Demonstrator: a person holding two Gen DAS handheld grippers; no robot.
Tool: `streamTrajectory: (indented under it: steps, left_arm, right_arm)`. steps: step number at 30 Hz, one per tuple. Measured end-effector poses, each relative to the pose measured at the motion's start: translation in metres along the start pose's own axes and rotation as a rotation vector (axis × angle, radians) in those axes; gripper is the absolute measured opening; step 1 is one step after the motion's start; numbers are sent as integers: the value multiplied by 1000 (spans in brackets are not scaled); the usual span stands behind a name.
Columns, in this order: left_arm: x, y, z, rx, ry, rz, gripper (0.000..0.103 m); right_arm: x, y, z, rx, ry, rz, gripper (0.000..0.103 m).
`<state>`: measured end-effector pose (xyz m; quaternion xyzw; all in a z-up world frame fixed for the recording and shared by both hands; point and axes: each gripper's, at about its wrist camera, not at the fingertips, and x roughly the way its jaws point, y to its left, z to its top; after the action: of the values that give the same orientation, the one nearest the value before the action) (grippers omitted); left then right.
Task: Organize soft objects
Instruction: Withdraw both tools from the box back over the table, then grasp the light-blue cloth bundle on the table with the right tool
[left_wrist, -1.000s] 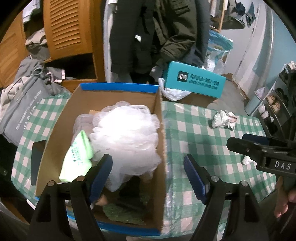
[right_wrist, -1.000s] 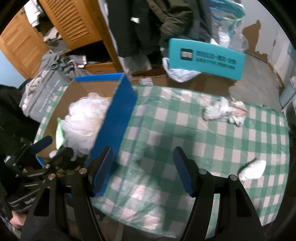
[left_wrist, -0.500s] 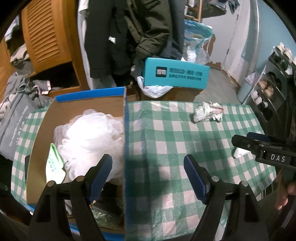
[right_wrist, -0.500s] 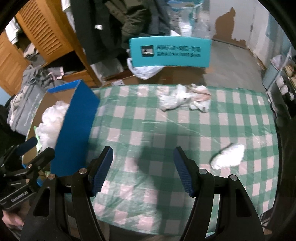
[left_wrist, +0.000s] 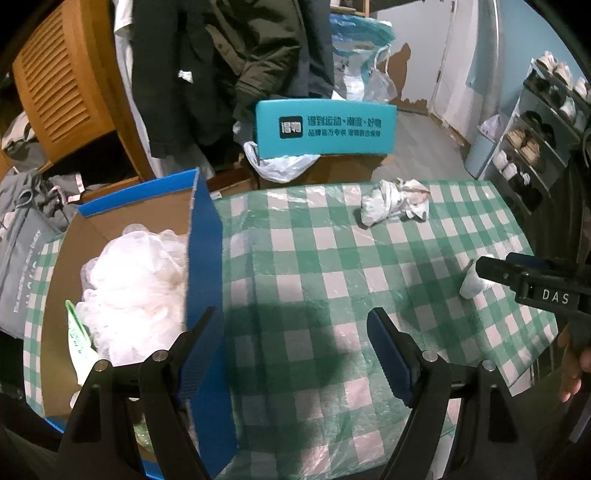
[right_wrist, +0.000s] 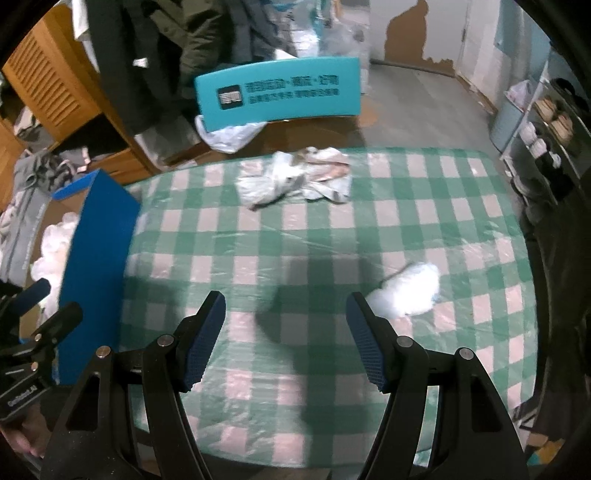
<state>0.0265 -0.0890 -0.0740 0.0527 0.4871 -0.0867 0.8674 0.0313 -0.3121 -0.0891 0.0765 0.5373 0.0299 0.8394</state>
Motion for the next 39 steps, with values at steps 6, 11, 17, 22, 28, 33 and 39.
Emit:
streamTrajectory:
  steps: [6,11,17,22,28,33,39]
  left_arm:
    - [14,-15,4,30,27,-6,81]
    - [31,-29,8,55,59,-15,81]
    - [57,-47,13,95,85,-20,81]
    - [75,-59,18,121,99,-25,81]
    - [96,-70,22,131,125,-39,81]
    - [111,-75,25,125,155,-73,81]
    - [123,-83,32,147,171,-89,81]
  right_arm:
    - [9,-24,-1,55,16,-19,67]
    - [19,-50,2,115,40,-37,67]
    - [37,-83,8,204,72,-82,67]
    - [63,-102,9,258,118,-122,67]
    - [93,-113,5,282,178,-176,67]
    - [108,-116,3,272,193,-199,67]
    - [119,-110,-2,206,220,-247,52]
